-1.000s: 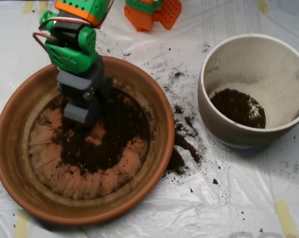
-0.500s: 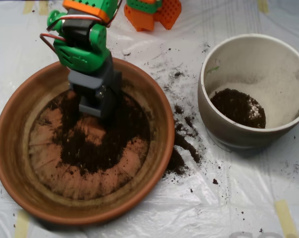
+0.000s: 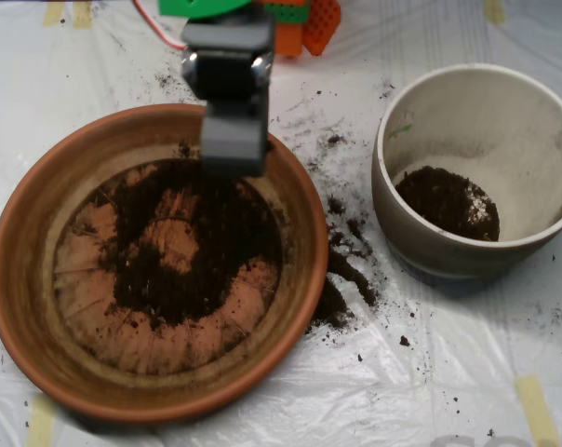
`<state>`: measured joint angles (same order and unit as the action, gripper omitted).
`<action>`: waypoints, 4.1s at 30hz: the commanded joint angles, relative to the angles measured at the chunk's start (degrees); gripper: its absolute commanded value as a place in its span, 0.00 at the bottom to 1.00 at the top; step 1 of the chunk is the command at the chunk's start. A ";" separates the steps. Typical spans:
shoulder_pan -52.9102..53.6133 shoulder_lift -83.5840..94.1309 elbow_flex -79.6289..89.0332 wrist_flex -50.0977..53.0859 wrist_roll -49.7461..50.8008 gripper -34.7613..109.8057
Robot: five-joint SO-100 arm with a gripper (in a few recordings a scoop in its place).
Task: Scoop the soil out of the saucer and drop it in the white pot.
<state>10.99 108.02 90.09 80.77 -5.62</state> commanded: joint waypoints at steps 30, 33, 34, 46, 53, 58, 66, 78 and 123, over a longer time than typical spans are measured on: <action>-35.60 -7.38 -22.76 8.88 -7.21 0.48; -36.04 -6.86 -22.76 9.23 -6.50 0.48; -36.12 -6.68 -22.76 9.23 -6.33 0.47; -26.63 -4.66 -27.86 9.93 1.67 0.49; -10.55 -3.78 -24.43 8.61 5.80 0.49; -1.32 -0.09 -10.63 2.90 3.87 0.50; 8.88 0.35 12.22 -10.63 -3.25 0.51; 9.40 -12.66 20.04 -16.87 -8.53 0.57; 7.82 -10.55 32.52 -33.13 -20.74 0.31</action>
<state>17.31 93.87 122.17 46.41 -24.26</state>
